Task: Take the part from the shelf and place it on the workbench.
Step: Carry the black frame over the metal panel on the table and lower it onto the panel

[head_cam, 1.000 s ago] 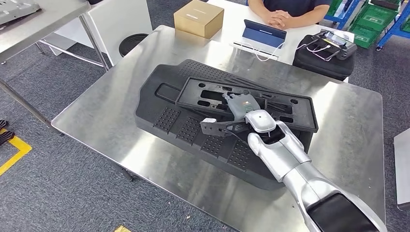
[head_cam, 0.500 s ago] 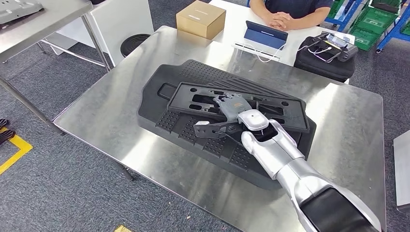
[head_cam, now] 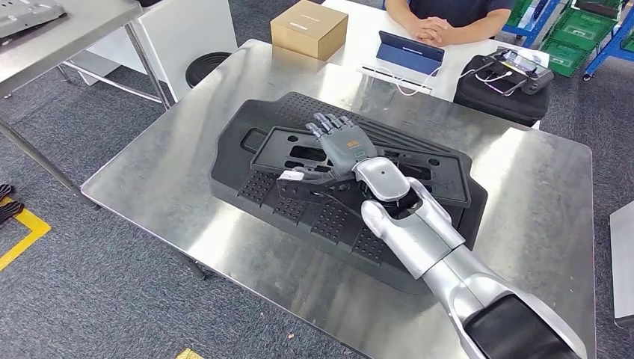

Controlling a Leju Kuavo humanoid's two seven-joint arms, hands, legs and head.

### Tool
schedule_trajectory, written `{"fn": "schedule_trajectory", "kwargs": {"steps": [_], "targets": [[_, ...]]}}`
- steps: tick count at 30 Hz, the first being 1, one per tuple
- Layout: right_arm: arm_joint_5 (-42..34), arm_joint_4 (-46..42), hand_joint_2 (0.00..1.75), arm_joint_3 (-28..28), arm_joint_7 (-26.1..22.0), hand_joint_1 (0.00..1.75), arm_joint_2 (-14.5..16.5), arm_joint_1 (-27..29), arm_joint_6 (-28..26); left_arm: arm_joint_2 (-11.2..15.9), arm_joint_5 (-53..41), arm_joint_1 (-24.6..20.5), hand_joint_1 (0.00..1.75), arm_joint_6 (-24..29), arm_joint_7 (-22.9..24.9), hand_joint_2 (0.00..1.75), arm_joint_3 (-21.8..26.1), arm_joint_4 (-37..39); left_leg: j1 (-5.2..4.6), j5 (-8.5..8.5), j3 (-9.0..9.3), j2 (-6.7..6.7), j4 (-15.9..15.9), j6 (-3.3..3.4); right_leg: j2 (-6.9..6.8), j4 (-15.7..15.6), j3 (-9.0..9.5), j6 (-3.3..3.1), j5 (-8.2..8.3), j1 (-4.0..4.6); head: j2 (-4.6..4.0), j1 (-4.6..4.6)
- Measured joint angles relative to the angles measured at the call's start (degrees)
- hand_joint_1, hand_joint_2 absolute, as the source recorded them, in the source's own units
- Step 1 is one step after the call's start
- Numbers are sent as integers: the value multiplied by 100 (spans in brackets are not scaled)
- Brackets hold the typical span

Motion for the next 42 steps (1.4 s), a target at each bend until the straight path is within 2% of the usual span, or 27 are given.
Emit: {"fn": "schedule_trajectory", "kwargs": {"steps": [11, 14, 16, 18, 20, 22, 23, 24, 25, 27, 28, 29, 30, 32, 33, 34, 35, 37, 38, 39, 40, 41, 42], "targets": [[13, -130, 0, 11, 36, 0, -19, 103, -101, -10, 15, 0, 0, 0, -8, 0, 25, -1, 2, 0, 0, 0, -1, 0, 0, 0, 1, 0, 0, -1, 0, 1], [80, -247, 0, -18, 35, 0, -34, 205, -600, -11, 38, 0, 0, 0, -7, 0, 32, -1, -7, -9, -3, -3, 9, 17, 0, -13, 5, 11, 3, -13, 0, 1], [135, -423, 0, -77, 34, 0, -47, 326, -980, -11, 44, 1, 0, 0, -5, 0, 41, -2, -19, -18, 0, -5, 5, 51, 1, -28, 11, 36, 3, -22, 0, -2], [168, -618, 0, -141, 33, 0, -63, 422, -1141, -21, 45, 1, 0, -1, -7, 0, 56, 2, 20, 10, 51, 13, -81, 95, -3, 29, -23, 62, -37, -15, 0, 1], [205, -764, 0, -180, 33, 0, -96, 476, -1211, -30, 45, -2, 0, -2, -8, 0, 68, 3, 66, 52, 106, 42, -172, 138, -14, 430, -224, 74, -227, -36, 0, 23], [270, -881, 0, -222, 24, 0, -135, 572, -1319, -30, 45, -4, 0, -2, -7, 0, 72, 3, 87, 67, 115, 56, -189, 147, -21, 1194, -607, 99, -523, -107, 0, 43], [306, -941, 0, -250, 17, 0, -157, 645, -1369, -31, 45, -3, 0, -2, -6, 0, 73, 4, 105, 67, 113, 57, -188, 136, -24, 1484, -763, 138, -607, -151, 0, 45], [337, -1007, 0, -281, 10, 0, -182, 718, -1409, -32, 45, -2, 0, -2, -4, 0, 75, 4, 128, 66, 113, 58, -187, 116, -30, 1605, -840, 202, -616, -199, 0, 46], [357, -1069, 0, -308, 3, 0, -208, 773, -1427, -34, 45, -2, 0, -2, 0, 0, 77, 4, 158, 65, 113, 57, -183, 83, -41, 1472, -793, 290, -526, -247, 0, 46], [371, -1218, 0, -362, -4, 0, -248, 844, -1445, -35, 46, -1, 0, -2, 9, 0, 87, 3, 214, 61, 112, 56, -170, -21, -94, 670, -421, 488, -197, -346, 0, 56], [366, -1302, 0, -391, -8, 0, -261, 878, -1459, -34, 49, -1, 0, 3, 15, 0, 98, 2, 227, 57, 110, 55, -160, -84, -115, 297, -230, 539, -52, -360, 0, 69], [350, -1396, 0, -422, -14, 0, -277, 924, -1478, -31, 53, 0, 0, 7, 19, 0, 112, 1, 228, 57, 111, 54, -160, -145, -129, 58, -107, 541, 38, -359, 0, 77], [332, -1486, 0, -449, -21, 0, -291, 982, -1498, -31, 60, 2, 0, 12, 22, 0, 126, 1, 224, 65, 115, 54, -167, -197, -132, -21, -68, 506, 74, -343, 0, 85], [296, -1657, 0, -504, -38, 0, -322, 1111, -1532, -44, 73, 5, 0, 17, 28, 0, 150, 2, 237, 92, 127, 55, -205, -279, -117, 13, -91, 397, 102, -309, 0, 77], [284, -1737, 0, -527, -50, 0, -330, 1163, -1545, -51, 78, 6, 0, 17, 29, 0, 157, 3, 250, 62, 118, 59, -183, -299, -115, 16, -100, 352, 116, -320, 0, 71], [270, -1817, 0, -546, -68, 0, -336, 1204, -1560, -56, 81, 6, 0, 17, 30, 0, 163, 3, 257, -40, 73, 60, -67, -303, -115, 13, -103, 297, 129, -330, 0, 58], [252, -1898, 0, -558, -91, 0, -338, 1242, -1578, -60, 84, 6, 0, 19, 31, 0, 166, 4, 256, -215, -23, 58, 180, -294, -114, 4, -102, 240, 139, -336, 1, 40], [213, -2047, 0, -567, -139, 0, -339, 1338, -1614, -63, 92, 7, 0, 25, 37, 0, 171, 4, 227, -666, -345, 46, 1002, -262, -114, 5, -101, 155, 144, -299, 0, 9], [196, -2109, 0, -569, -155, 0, -341, 1397, -1626, -63, 95, 8, 0, 28, 42, 0, 172, 4, 213, -819, -488, 39, 1374, -252, -114, 7, -101, 138, 144, -270, 0, 2], [186, -2170, 0, -570, -167, 0, -344, 1458, -1635, -63, 96, 9, 0, 31, 45, 0, 173, 4, 204, -872, -552, 37, 1575, -238, -113, 10, -101, 130, 145, -245, 0, 1], [181, -2229, 0, -570, -175, 0, -347, 1510, -1639, -64, 96, 9, 0, 33, 47, 0, 174, 4, 200, -815, -499, 37, 1534, -222, -111, 16, -100, 131, 145, -229, 0, 2], [179, -2289, 0, -570, -181, 0, -350, 1548, -1643, -64, 95, 9, 0, 33, 47, 0, 174, 4, 200, -672, -336, 37, 1271, -205, -106, 29, -100, 132, 144, -222, 0, 2], [179, -2348, 0, -570, -187, 0, -351, 1573, -1645, -65, 95, 8, 0, 33, 47, 0, 174, 4, 205, -518, -114, 36, 879, -192, -102, 51, -105, 137, 140, -216, 0, 1]]}}
